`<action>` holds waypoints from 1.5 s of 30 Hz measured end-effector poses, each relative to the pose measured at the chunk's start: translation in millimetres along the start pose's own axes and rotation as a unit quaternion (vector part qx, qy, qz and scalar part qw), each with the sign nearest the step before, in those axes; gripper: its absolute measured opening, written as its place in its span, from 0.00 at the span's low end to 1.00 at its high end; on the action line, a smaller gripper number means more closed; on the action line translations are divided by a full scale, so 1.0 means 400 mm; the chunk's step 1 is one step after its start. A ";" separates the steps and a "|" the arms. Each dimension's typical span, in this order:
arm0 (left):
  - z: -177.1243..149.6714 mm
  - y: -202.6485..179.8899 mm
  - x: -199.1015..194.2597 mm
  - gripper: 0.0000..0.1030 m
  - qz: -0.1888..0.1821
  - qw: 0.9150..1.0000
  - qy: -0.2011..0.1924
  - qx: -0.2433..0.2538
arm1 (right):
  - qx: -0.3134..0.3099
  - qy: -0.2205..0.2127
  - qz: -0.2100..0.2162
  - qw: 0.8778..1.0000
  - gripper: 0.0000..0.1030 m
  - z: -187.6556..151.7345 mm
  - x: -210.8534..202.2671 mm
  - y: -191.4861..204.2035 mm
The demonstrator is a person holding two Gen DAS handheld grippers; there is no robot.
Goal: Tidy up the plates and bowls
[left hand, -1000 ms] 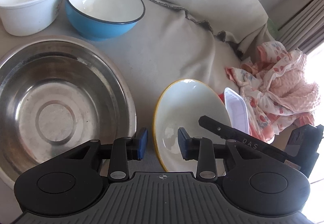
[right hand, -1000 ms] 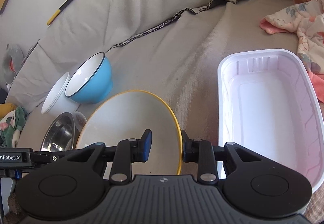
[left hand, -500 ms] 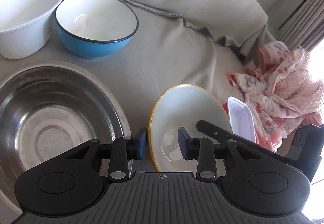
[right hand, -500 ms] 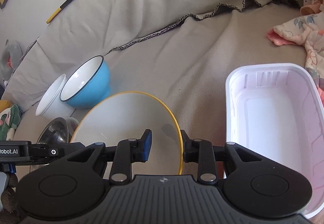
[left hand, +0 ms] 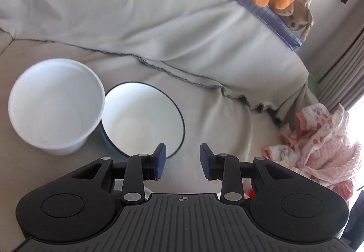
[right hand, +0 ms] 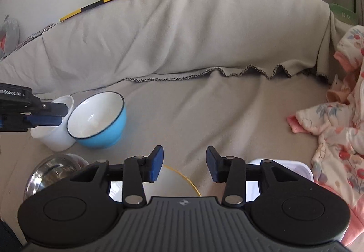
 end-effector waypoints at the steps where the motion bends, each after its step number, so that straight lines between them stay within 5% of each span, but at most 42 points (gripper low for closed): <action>1: 0.003 0.024 0.002 0.35 -0.013 1.000 0.003 -0.009 | 0.002 0.008 0.005 1.000 0.44 0.019 0.006 0.015; 7: -0.017 0.199 0.065 0.35 -0.001 0.993 0.077 -0.091 | 0.004 0.071 0.039 0.997 0.49 0.108 0.118 0.121; 15: 0.015 0.261 0.109 0.35 0.000 0.989 0.058 -0.132 | 0.004 0.120 0.049 0.992 0.49 0.145 0.318 0.231; 22: 0.013 0.293 0.178 0.37 0.015 0.988 0.070 -0.139 | 0.073 0.160 0.070 0.982 0.47 0.141 0.513 0.239; 24: 0.013 0.291 0.191 0.33 0.006 0.988 0.071 -0.139 | 0.090 0.183 0.090 0.975 0.30 0.129 0.545 0.244; 29: 0.019 0.258 0.191 0.38 0.013 0.992 0.064 -0.109 | 0.070 0.177 0.096 0.977 0.27 0.116 0.516 0.250; 35: -0.006 0.207 0.212 0.39 0.024 0.993 0.103 -0.061 | 0.044 0.173 0.101 0.979 0.27 0.096 0.430 0.211; 39: 0.002 0.195 0.221 0.39 0.059 0.995 0.077 -0.024 | 0.046 0.176 0.105 0.978 0.27 0.088 0.419 0.188; 45: 0.012 0.210 0.233 0.39 0.061 0.996 0.063 -0.026 | 0.073 0.179 0.110 0.975 0.27 0.093 0.458 0.181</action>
Point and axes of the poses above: each gripper's, at about its wrist camera, not at the fingertips, and x roughly the way its jaws point, y to its left, z to its top, the point moved 7 cm from there along x, roughly the way its jaws point, and after that the axes turned 3 degrees about y, right-handed, at the moved point
